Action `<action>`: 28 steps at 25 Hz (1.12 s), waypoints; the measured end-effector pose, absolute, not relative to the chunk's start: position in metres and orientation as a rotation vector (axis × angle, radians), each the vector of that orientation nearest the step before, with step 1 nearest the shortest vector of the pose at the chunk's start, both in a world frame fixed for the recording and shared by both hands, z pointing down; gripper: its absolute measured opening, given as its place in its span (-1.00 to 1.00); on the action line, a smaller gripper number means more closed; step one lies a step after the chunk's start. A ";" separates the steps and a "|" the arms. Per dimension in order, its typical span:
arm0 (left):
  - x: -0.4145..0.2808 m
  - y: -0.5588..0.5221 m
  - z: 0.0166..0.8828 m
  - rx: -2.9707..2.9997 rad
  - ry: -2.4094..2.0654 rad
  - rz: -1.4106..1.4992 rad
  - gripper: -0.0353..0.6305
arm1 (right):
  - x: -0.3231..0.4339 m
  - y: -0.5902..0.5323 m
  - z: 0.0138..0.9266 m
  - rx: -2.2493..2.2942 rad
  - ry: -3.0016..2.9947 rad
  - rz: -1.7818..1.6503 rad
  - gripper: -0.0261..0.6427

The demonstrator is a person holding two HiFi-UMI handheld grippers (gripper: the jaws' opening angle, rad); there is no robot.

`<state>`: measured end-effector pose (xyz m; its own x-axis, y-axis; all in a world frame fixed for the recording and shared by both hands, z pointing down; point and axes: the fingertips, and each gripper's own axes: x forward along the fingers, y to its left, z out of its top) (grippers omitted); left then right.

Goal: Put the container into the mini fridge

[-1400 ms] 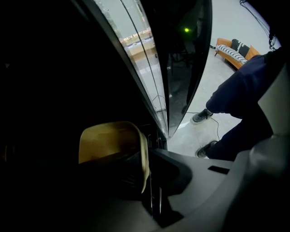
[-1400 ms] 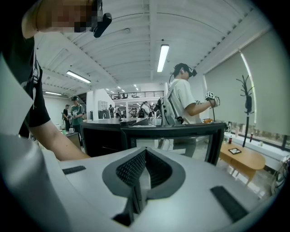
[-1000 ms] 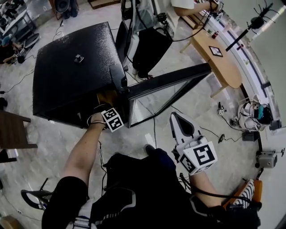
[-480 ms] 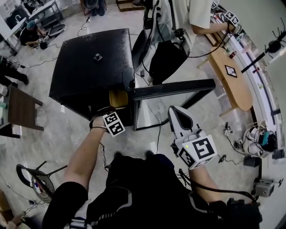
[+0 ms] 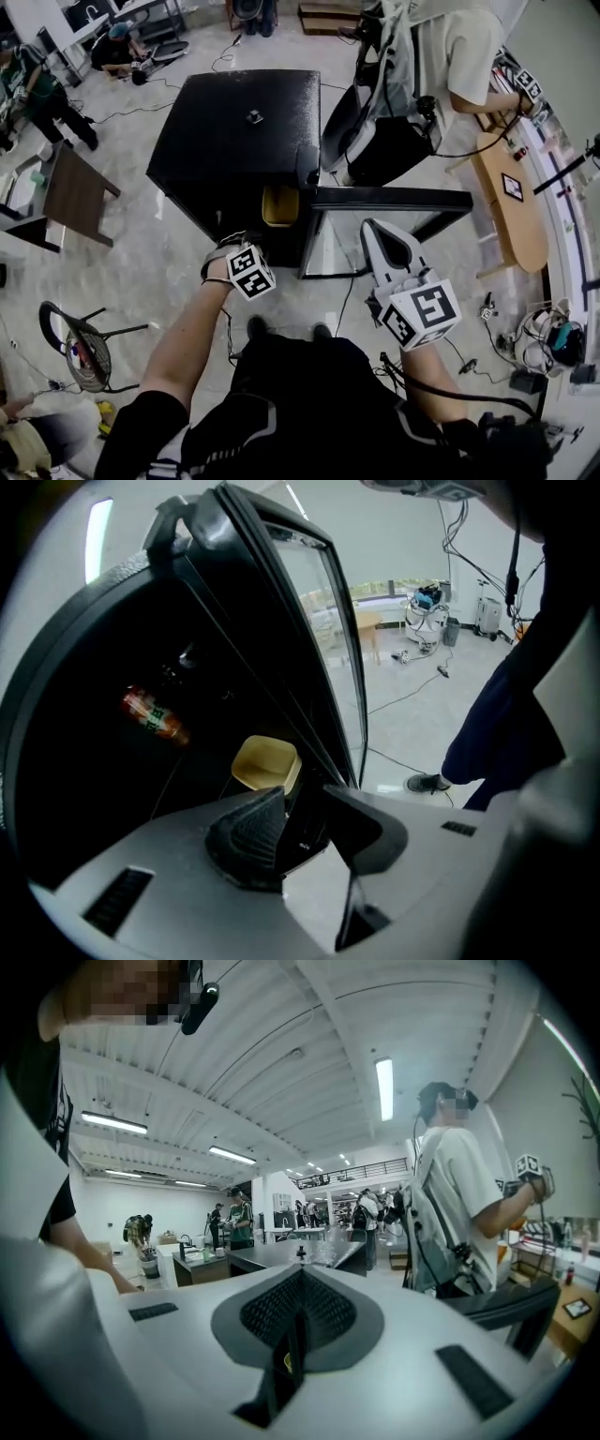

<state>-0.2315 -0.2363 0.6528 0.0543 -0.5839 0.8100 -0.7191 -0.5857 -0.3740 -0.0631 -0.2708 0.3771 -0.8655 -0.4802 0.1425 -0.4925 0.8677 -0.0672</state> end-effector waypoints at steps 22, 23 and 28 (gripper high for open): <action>-0.248 -0.178 0.453 2.277 -1.929 0.549 -0.80 | -0.105 -0.250 0.356 0.614 -2.996 0.097 -0.90; -0.248 -0.176 0.442 2.292 -1.950 0.510 -0.81 | -0.106 -0.249 0.356 0.616 -2.996 0.098 -0.90; -0.255 -0.168 0.394 2.328 -2.058 0.322 -0.82 | -0.118 -0.247 0.352 0.602 -3.005 0.091 -0.90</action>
<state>-0.2554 -0.1680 0.3935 0.1107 -0.9800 0.1654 -0.9836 -0.1318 -0.1228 -0.1180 -0.2466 0.3518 -0.9202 -0.3819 0.0856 -0.3864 0.9213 -0.0434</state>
